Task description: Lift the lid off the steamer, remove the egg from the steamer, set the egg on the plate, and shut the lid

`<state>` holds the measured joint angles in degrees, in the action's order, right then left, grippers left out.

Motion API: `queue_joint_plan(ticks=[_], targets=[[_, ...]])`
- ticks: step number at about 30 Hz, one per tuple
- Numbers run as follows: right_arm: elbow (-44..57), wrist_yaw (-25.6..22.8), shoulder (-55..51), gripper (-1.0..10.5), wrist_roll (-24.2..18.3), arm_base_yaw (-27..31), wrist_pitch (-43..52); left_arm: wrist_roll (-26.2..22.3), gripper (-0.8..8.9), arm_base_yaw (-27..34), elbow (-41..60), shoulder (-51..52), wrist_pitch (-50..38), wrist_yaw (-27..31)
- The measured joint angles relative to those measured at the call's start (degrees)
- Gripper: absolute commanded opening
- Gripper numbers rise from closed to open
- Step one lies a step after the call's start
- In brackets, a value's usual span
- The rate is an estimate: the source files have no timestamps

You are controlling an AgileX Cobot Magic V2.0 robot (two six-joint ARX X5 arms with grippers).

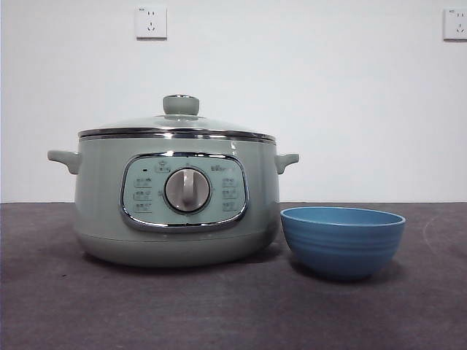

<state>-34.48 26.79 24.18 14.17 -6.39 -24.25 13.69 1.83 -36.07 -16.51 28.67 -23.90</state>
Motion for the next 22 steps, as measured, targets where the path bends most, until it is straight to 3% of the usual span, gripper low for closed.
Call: queue_joint_plan(ticks=[11,16,22], targets=[[-22.49,14.36,19.47,-0.1,-16.39,-0.55,-26.12,-8.00,-0.08,0.00,-12.28,-12.39,12.52,-15.91],[-26.71,16.39,23.58,-0.1,-22.67,-2.99,-34.71,-9.64,-0.08,0.00,-12.79,-13.94,15.26,-21.77],[-26.80,16.35,24.24,0.1,-24.79,-4.96,-35.43,-10.08,0.01,0.00,-12.79,-14.27,16.74,-22.38]])
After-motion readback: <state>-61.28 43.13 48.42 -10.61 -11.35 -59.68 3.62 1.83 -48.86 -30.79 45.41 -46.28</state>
